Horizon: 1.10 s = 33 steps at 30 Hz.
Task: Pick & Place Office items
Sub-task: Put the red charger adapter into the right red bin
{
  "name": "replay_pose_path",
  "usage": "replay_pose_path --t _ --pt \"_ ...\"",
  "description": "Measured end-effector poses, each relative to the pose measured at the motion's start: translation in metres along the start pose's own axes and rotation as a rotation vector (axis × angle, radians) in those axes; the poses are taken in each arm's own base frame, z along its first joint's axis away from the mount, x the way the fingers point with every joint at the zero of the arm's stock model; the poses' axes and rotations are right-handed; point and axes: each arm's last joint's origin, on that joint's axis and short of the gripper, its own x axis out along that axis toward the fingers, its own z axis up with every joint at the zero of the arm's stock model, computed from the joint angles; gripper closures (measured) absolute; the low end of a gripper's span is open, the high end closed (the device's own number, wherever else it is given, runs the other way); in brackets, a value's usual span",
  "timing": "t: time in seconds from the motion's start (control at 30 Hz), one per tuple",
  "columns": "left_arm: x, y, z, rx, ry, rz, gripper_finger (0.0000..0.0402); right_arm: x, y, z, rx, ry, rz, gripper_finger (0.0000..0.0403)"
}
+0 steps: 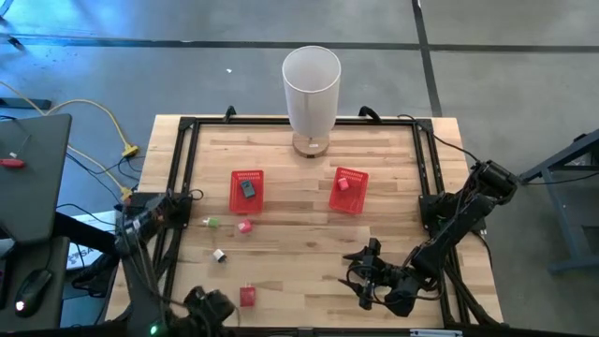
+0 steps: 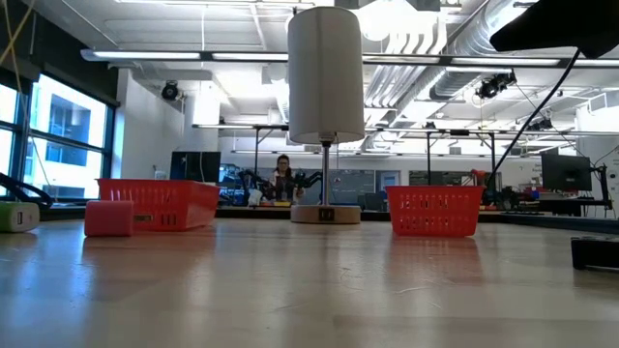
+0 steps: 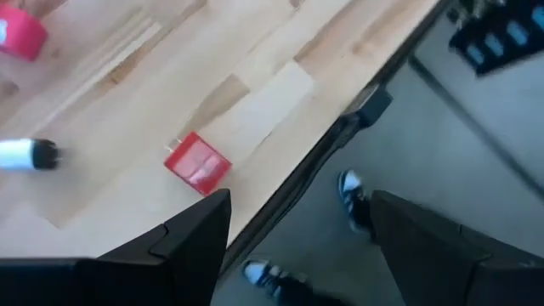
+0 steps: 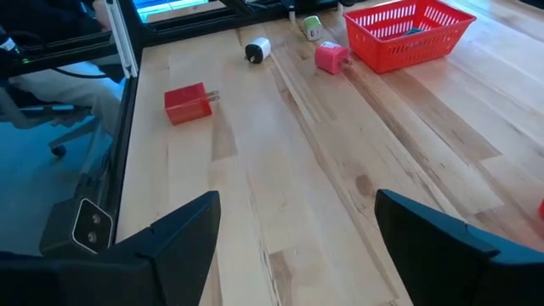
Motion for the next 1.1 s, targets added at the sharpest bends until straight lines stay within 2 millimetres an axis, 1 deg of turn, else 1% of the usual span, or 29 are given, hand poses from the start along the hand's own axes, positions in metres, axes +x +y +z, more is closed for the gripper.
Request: replay_pose_path --t 0.13,0.27,0.4,0.5,0.57,0.67,0.83,0.97,1.1 --pt "0.013 -0.003 -0.019 -0.084 -0.015 0.026 0.0126 -0.001 0.001 0.000 0.008 -0.005 0.008 0.0102" --pt "0.025 -0.004 -0.031 -0.093 -0.003 0.061 0.0126 -0.001 0.002 0.000 0.010 -0.007 0.013 0.0102" --pt "0.034 -0.005 -0.044 -0.072 0.002 0.086 0.0126 -0.004 0.004 -0.001 0.011 -0.007 0.024 0.0102" --pt "0.037 -0.005 -0.051 0.021 0.038 0.102 0.0126 -0.006 0.005 -0.003 0.006 -0.005 0.033 0.0102" --pt "0.039 -0.005 -0.053 0.059 0.051 0.107 0.0126 -0.008 0.007 -0.004 0.006 -0.003 0.041 0.0102" --pt "0.041 -0.006 -0.054 0.053 0.050 0.105 0.0126 -0.012 0.009 -0.006 0.002 -0.001 0.054 0.0102" --pt "0.043 -0.010 -0.051 -0.031 0.024 0.074 0.0126 -0.017 0.013 -0.009 0.009 -0.004 0.081 0.0102" --pt "0.046 -0.011 -0.047 0.017 0.018 0.077 0.0126 -0.015 0.019 -0.015 0.019 -0.009 0.101 0.0102" --pt "0.052 -0.012 -0.043 -0.091 -0.016 0.079 0.0126 -0.008 0.022 -0.026 0.005 0.012 0.106 0.0102"
